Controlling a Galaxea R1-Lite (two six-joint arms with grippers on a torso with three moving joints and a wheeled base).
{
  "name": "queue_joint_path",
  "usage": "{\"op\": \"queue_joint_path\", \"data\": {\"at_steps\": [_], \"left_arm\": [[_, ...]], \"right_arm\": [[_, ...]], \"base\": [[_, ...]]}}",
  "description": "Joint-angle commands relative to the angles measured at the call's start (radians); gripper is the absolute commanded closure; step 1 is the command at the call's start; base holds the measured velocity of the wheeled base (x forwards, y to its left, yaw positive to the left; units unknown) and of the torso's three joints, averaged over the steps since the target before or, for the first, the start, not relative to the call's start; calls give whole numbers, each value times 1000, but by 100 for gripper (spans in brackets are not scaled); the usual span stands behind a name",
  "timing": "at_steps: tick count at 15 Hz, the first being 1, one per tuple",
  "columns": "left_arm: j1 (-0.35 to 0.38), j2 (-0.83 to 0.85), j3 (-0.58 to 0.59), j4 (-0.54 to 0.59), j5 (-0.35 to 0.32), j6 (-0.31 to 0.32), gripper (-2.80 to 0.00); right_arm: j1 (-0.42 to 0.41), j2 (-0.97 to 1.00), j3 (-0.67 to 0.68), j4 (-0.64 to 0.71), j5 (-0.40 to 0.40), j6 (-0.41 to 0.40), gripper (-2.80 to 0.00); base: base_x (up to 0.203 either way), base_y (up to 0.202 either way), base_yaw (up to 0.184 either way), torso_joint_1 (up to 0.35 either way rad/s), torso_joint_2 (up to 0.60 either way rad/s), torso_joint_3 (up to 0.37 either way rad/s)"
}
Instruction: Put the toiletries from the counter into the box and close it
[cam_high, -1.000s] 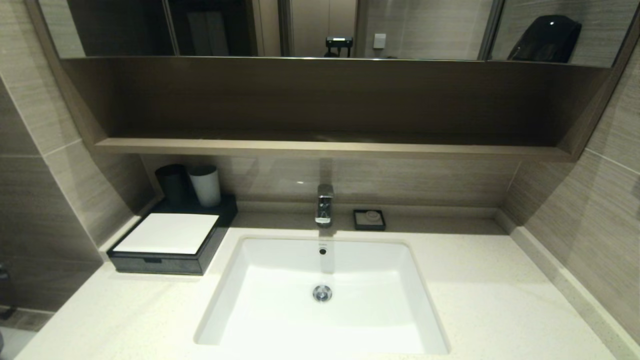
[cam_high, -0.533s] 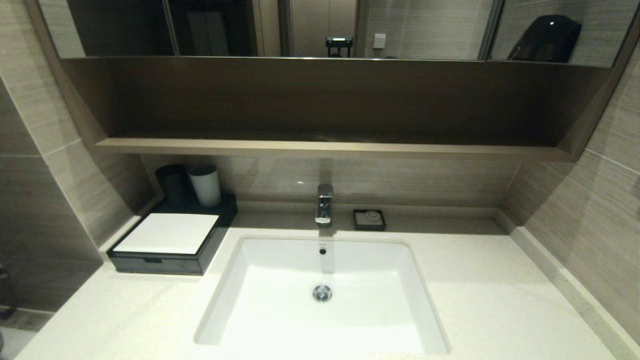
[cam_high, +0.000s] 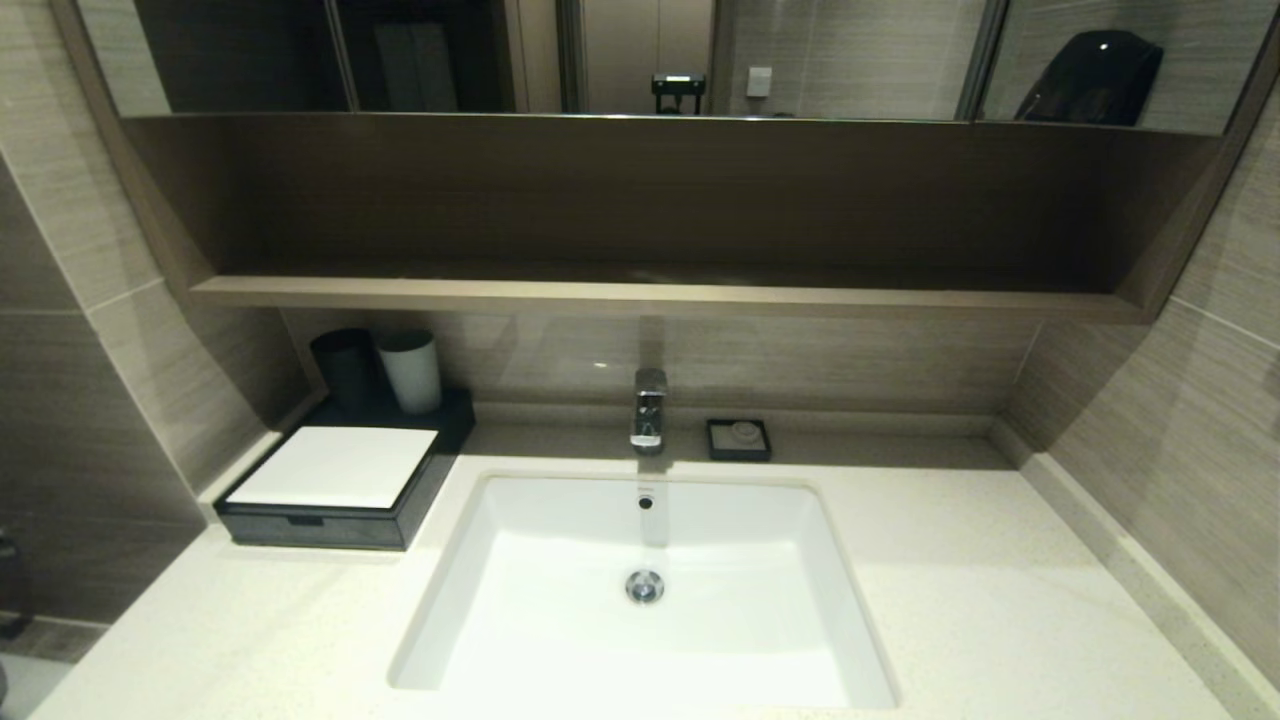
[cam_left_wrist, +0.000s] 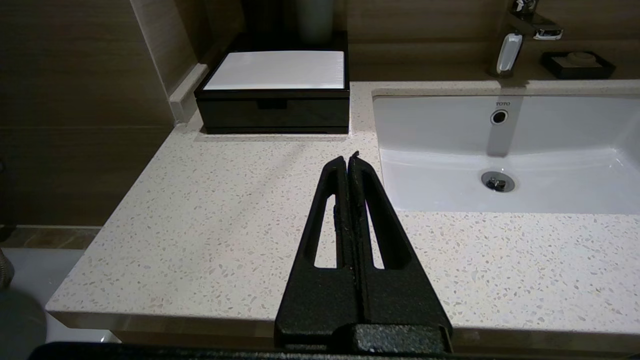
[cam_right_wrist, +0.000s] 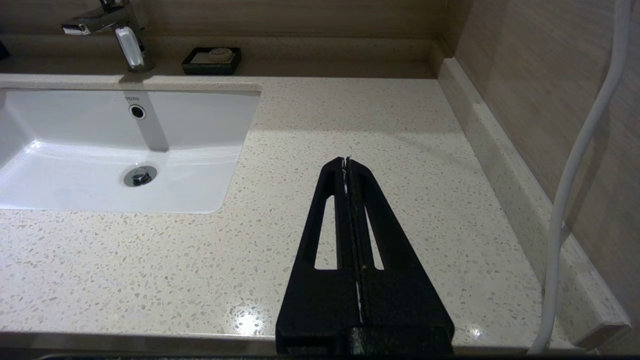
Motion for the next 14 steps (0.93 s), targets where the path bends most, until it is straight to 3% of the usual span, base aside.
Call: {"op": "queue_joint_path", "data": {"at_steps": [1, 14], "left_arm": [[1, -2, 0, 0, 0, 1, 0], [0, -1, 0, 0, 0, 1, 0]], "right_arm": [[0, -2, 1, 0, 0, -2, 0], [0, 0, -1, 0, 0, 0, 0]], "base": [[0, 0, 0, 0, 0, 0], [0, 0, 0, 0, 0, 0]]}}
